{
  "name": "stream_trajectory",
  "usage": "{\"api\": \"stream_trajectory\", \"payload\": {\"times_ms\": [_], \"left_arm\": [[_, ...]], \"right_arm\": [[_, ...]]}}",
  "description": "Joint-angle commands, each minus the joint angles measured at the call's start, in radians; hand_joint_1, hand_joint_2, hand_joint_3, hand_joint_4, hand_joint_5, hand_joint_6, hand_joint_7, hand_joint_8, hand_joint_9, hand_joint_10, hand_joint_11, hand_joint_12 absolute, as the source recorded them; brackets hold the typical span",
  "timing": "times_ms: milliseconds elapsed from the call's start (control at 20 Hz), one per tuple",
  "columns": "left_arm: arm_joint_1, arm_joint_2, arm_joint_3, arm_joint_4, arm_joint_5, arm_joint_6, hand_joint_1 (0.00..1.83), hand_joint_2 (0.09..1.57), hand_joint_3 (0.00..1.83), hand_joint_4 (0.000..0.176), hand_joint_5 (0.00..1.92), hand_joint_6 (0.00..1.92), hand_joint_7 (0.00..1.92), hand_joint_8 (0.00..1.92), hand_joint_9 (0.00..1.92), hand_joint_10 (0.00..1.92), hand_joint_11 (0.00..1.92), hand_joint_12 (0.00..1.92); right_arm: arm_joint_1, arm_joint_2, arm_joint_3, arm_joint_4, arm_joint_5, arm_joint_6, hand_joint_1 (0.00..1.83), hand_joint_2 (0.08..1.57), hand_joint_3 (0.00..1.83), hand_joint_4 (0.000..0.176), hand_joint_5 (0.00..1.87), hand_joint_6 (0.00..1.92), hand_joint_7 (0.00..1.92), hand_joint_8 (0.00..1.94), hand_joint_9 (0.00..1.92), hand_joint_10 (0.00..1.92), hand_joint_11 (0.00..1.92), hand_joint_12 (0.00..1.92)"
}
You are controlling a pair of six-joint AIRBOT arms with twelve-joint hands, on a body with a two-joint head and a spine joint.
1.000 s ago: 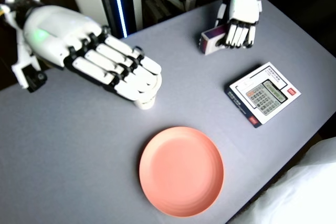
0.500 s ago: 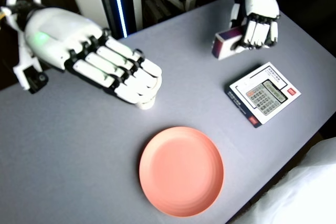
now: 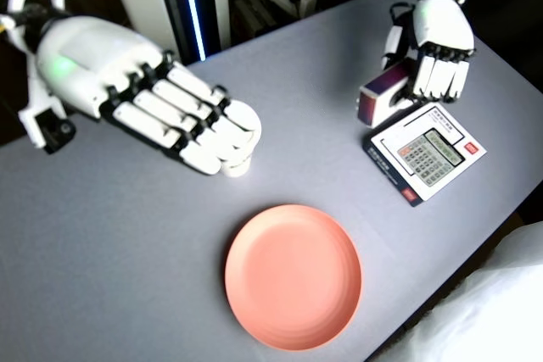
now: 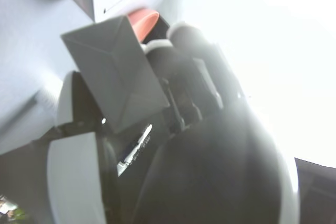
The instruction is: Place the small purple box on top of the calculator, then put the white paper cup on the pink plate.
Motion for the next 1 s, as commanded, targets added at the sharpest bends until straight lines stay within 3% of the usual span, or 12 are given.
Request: {"api": "stream_trajectory", "payload": {"times_ms": [0,50,100,200,300,700,900,950], "left_arm": [[-0.035,-0.017,0.016,-0.002,-0.093,0.002,1.17,1.10,0.00,0.000,1.02,0.94,1.00,1.73,0.91,1.92,0.58,1.92],[-0.047,-0.027,0.030,-0.002,-0.075,0.002,1.17,1.09,0.00,0.000,1.04,0.91,1.04,1.71,0.98,1.92,0.69,1.92],[-0.071,-0.048,0.057,-0.002,-0.041,0.002,1.17,1.09,0.00,0.000,1.03,0.92,1.07,1.75,1.14,1.92,1.09,1.92],[-0.103,-0.072,0.089,-0.004,0.005,0.019,1.18,1.09,0.00,0.000,1.03,0.91,1.06,1.72,1.22,1.86,1.22,1.92],[-0.140,-0.095,0.113,-0.044,0.071,0.102,1.18,1.08,0.00,0.000,1.04,0.89,1.16,1.87,1.39,1.92,1.50,1.92],[-0.148,-0.115,0.173,-0.190,0.147,0.226,1.17,1.10,0.00,0.000,1.01,0.92,1.03,1.92,1.20,1.92,1.33,1.92],[-0.145,-0.115,0.181,-0.209,0.156,0.238,1.17,1.11,0.00,0.000,0.98,0.97,0.97,1.77,1.11,1.92,1.25,1.92],[-0.145,-0.116,0.181,-0.213,0.161,0.249,1.16,1.13,0.00,0.000,0.93,1.04,0.93,1.61,1.03,1.87,1.16,1.92]], "right_arm": [[0.005,0.000,0.004,0.001,0.123,-0.001,0.28,1.26,0.00,0.000,0.00,0.00,0.00,0.00,0.00,0.00,0.00,0.00],[0.004,0.000,0.004,0.002,0.123,-0.001,0.28,1.26,0.00,0.000,0.00,0.00,0.00,0.00,0.00,0.00,0.00,0.00],[0.003,0.000,0.005,0.003,0.123,-0.001,0.29,1.26,0.00,0.000,0.00,0.00,0.00,0.00,0.00,0.00,0.00,0.00],[0.002,0.000,0.005,0.003,0.123,-0.001,0.29,1.26,0.00,0.000,0.00,0.00,0.00,0.00,0.00,0.00,0.00,0.00],[0.002,0.000,0.006,0.003,0.123,-0.001,0.31,1.26,0.00,0.000,0.00,0.00,0.00,0.00,0.00,0.00,0.00,0.00],[0.000,-0.003,0.009,0.003,0.123,0.001,0.35,1.27,0.00,0.000,0.00,0.00,0.00,0.00,0.00,0.00,0.00,0.00],[-0.002,-0.003,0.009,0.005,0.123,0.002,0.38,1.27,0.00,0.000,0.00,0.00,0.00,0.00,0.00,0.00,0.00,0.00],[-0.002,-0.003,0.009,0.006,0.123,0.002,0.38,1.27,0.00,0.000,0.00,0.00,0.00,0.00,0.00,0.00,0.00,0.00]]}}
